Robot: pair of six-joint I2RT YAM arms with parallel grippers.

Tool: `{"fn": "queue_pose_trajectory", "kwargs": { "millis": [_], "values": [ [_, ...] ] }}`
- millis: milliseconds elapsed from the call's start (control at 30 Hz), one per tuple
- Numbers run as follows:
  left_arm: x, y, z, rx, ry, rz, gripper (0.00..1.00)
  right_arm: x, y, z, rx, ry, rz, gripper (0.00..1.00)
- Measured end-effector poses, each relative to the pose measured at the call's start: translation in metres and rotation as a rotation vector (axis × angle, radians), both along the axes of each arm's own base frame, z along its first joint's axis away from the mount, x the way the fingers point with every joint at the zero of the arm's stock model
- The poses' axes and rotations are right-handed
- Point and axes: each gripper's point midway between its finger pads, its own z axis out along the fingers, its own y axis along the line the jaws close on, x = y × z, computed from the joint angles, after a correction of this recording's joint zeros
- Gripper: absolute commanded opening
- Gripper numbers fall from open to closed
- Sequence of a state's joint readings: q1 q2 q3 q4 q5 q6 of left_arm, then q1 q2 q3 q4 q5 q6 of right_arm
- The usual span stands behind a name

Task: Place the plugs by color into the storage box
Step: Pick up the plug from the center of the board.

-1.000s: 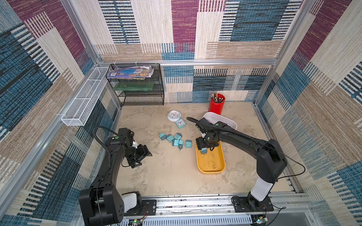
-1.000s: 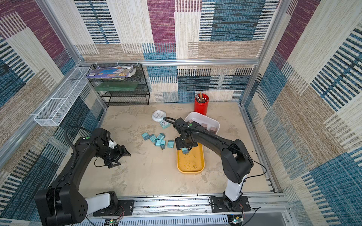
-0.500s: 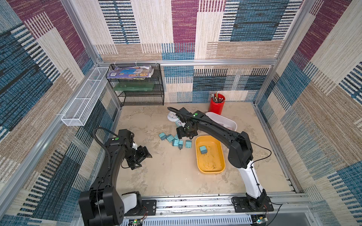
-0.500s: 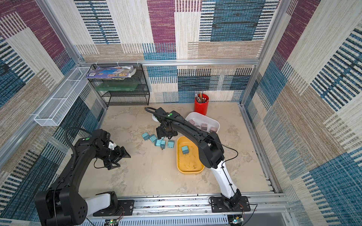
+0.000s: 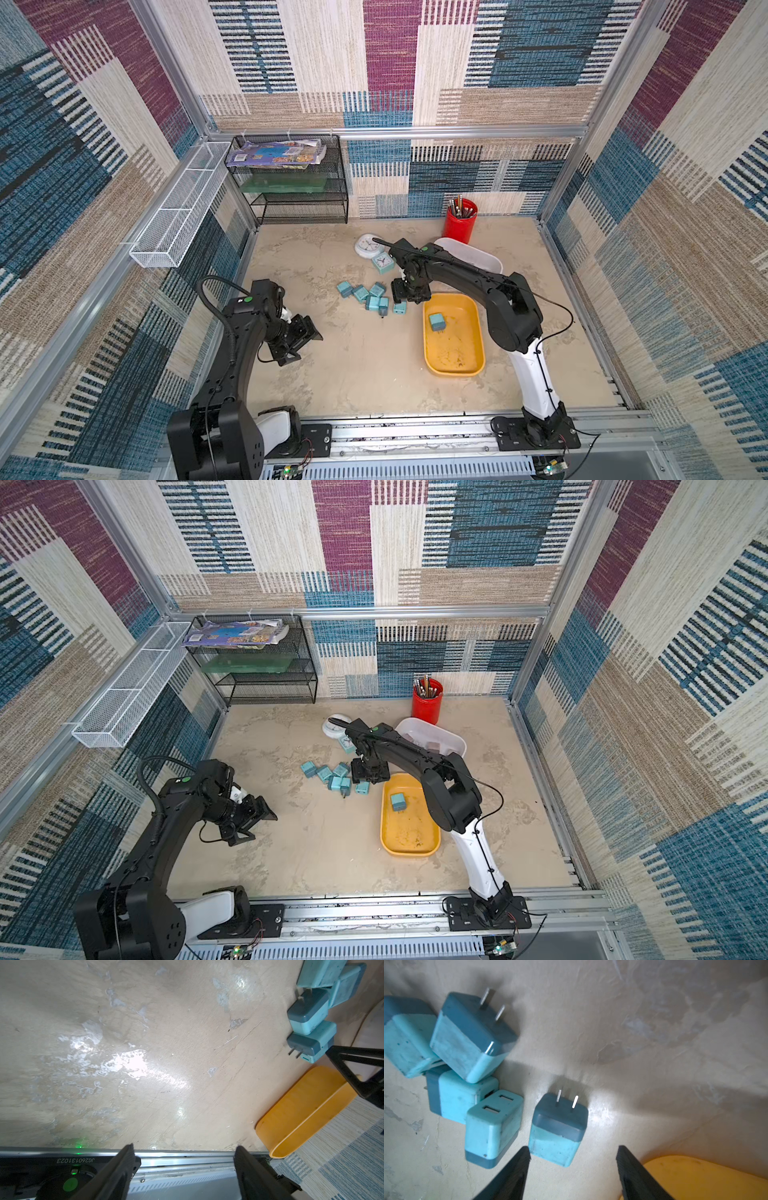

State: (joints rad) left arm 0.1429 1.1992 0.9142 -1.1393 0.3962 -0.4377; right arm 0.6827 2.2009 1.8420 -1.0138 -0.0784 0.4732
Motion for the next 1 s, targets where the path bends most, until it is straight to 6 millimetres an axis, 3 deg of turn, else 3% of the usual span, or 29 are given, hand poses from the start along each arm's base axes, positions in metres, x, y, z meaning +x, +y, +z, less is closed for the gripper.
{"fn": "queue_pose_trajectory", "kwargs": {
  "millis": [300, 567, 1000],
  "values": [
    [-0.004, 0.000, -0.002, 0.000, 0.005, 0.000, 0.78, -0.007, 0.011, -0.024, -0.003, 0.039, 0.027, 0.68],
    [-0.005, -0.001, -0.004, -0.002, 0.013, 0.001, 0.78, -0.006, 0.007, -0.031, -0.038, 0.025, 0.028, 0.40],
    [-0.010, -0.002, -0.001, -0.001, -0.011, 0.009, 0.79, -0.007, 0.003, -0.025, -0.037, 0.006, 0.024, 0.33]
  ]
}}
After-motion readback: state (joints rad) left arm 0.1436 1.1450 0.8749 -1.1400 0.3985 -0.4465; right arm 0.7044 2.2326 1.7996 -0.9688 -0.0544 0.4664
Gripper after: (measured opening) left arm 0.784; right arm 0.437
